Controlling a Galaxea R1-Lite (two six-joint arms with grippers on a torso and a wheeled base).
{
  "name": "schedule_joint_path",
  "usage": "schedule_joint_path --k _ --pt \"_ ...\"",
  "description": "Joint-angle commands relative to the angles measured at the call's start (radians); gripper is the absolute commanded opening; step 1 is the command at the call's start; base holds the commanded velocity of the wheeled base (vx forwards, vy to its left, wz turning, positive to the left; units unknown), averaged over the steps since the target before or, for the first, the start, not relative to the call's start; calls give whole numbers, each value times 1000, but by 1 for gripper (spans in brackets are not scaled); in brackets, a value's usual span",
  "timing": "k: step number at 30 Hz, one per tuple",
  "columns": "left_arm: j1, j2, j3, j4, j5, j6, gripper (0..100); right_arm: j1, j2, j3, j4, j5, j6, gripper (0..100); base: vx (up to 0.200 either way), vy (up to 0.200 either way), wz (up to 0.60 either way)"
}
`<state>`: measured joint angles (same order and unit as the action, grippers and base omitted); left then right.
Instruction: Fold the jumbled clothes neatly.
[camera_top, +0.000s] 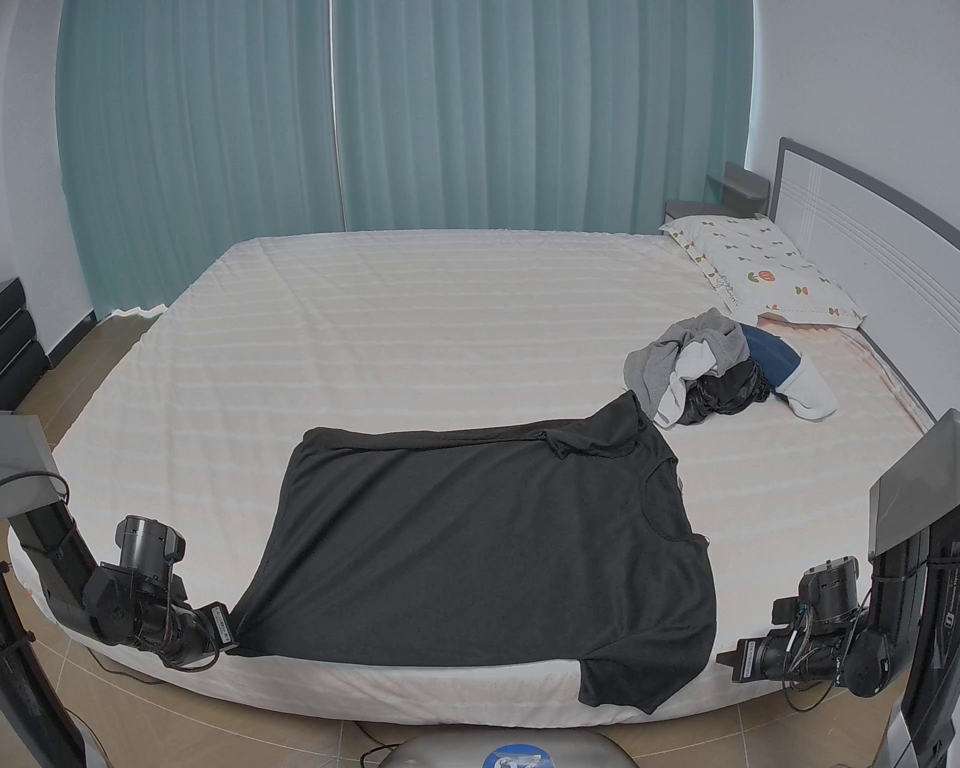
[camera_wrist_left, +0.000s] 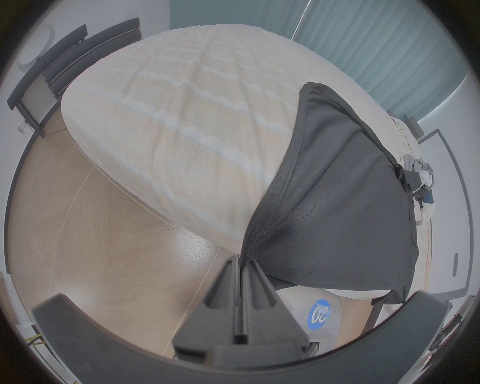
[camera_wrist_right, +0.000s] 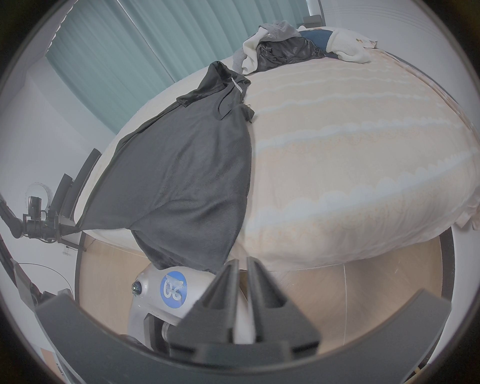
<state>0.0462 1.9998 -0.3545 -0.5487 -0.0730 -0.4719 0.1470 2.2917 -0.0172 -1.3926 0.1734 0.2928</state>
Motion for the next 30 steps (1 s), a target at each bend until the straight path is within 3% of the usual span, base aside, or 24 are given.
schedule_joint_path --k 1,6,13,15,21,30 --pt "1 -7 -6 -7 -28 -14 100 -32 -24 3 -79 55 39 100 0 0 0" --pt "17 -62 -4 -8 -128 -17 100 -52 -47 -3 -172 144 174 100 0 0 0" --pt "46 -139 0 -8 -255 -22 100 -41 -89 -109 -172 205 533 100 0 0 0" --pt "46 -131 -4 -8 -271 -30 100 -46 -95 -115 -171 236 594 100 0 0 0" --pt "72 -122 -52 -8 -324 -198 100 -47 -67 -115 -171 262 621 100 100 0 0" --pt "84 -111 -46 -10 -360 -174 100 -47 3 -135 -172 262 621 100 0 0 0"
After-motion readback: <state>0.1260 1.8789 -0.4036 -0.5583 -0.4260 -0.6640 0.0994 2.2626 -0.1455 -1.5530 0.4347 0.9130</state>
